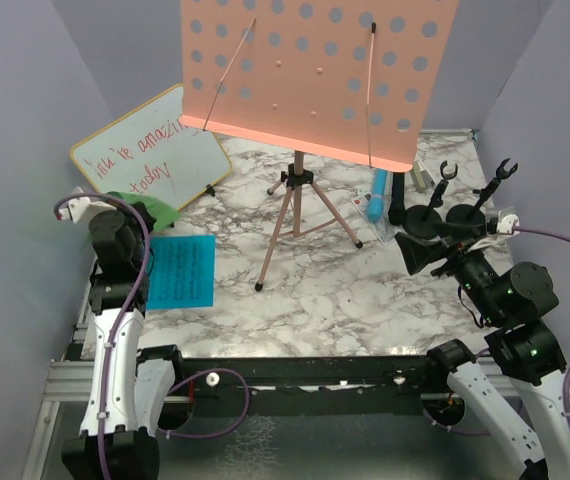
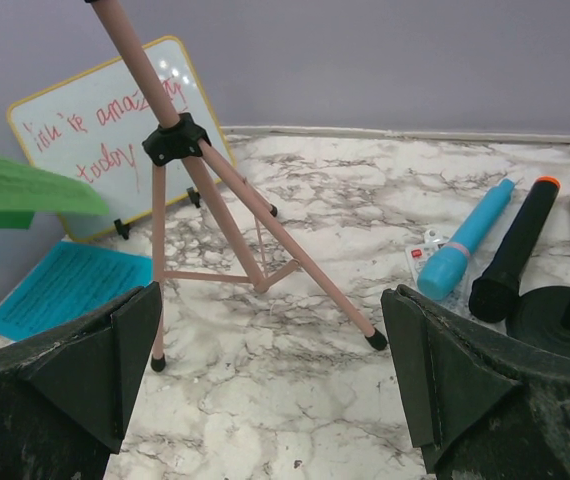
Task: Pack up the instrument practice props
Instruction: Place the sheet music at the center of the board.
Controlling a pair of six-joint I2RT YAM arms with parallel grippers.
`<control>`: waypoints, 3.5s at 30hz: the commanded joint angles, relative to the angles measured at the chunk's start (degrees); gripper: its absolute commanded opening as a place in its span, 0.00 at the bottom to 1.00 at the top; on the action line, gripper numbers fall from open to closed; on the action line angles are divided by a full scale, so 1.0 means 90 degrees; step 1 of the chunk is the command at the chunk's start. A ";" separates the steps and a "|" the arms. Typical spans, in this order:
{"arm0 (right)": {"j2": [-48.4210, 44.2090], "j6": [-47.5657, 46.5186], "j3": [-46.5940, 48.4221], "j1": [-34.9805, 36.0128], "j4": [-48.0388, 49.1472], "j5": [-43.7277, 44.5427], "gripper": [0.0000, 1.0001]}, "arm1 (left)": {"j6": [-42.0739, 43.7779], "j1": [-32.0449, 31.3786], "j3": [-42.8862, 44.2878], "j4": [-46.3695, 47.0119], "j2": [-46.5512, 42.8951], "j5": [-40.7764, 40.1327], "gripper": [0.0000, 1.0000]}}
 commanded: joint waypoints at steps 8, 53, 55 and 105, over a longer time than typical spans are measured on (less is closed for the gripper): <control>-0.0044 -0.0246 -0.0009 0.0274 0.0051 0.0126 1.00 | -0.1915 -0.0165 -0.1964 -0.1099 -0.0758 0.0404 0.00; -0.0208 -0.0427 -0.0125 0.0775 0.0109 0.0606 1.00 | -0.5588 -0.0334 -0.4279 -0.1864 -0.3358 -0.0697 0.00; -0.0207 -0.0434 -0.0126 0.0774 0.0112 0.0619 1.00 | -0.5599 -0.0334 -0.4107 -0.2307 -0.3539 -0.0929 0.00; -0.0378 -0.0505 -0.0155 0.0875 0.0079 0.0860 1.00 | -0.5311 -0.0332 -0.3966 -0.2215 -0.2837 0.1347 0.39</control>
